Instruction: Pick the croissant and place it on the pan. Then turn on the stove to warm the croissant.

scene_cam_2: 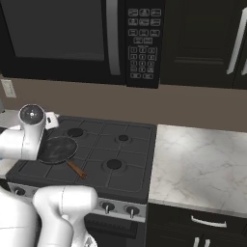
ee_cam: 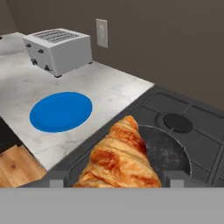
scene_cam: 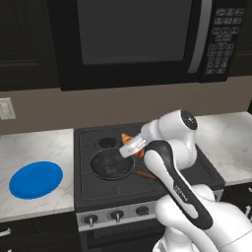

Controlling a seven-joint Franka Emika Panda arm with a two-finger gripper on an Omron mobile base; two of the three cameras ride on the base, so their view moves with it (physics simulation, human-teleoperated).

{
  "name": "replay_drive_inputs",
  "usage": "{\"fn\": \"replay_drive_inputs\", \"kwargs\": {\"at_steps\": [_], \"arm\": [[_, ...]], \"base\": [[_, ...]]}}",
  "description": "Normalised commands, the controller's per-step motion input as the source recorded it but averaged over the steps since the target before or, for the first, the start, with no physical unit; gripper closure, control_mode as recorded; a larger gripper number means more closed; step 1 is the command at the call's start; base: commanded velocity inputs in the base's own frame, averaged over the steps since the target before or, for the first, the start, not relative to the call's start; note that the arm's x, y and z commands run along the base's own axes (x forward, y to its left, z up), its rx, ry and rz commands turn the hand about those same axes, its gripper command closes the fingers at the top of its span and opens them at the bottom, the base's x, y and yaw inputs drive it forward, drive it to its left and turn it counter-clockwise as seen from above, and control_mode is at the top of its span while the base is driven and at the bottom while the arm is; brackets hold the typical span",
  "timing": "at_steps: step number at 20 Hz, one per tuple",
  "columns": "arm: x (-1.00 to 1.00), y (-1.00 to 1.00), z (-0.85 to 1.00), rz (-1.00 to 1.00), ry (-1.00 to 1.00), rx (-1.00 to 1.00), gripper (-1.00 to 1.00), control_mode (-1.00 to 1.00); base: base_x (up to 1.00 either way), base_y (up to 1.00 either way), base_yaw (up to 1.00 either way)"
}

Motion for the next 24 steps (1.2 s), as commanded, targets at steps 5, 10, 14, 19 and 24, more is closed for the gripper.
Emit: {"fn": "replay_drive_inputs", "kwargs": {"at_steps": [5,10,14,19,24], "arm": [[0.00,0.00,-0.02,-0.04,0.18,-0.05,1.00,-1.00],[0.00,0.00,-0.28,-0.02,0.06,0.00,1.00,-1.00],[0.00,-0.01,-0.48,-0.03,0.00,0.00,1.00,-1.00],[0.00,0.00,-0.50,-0.06,0.00,0.00,1.00,-1.00],[0.02,0.00,-0.41,-0.06,0.00,0.00,1.00,-1.00]], "base": [[0.00,0.00,0.00],[0.00,0.00,0.00],[0.00,0.00,0.00],[0.00,0.00,0.00],[0.00,0.00,0.00]]}}
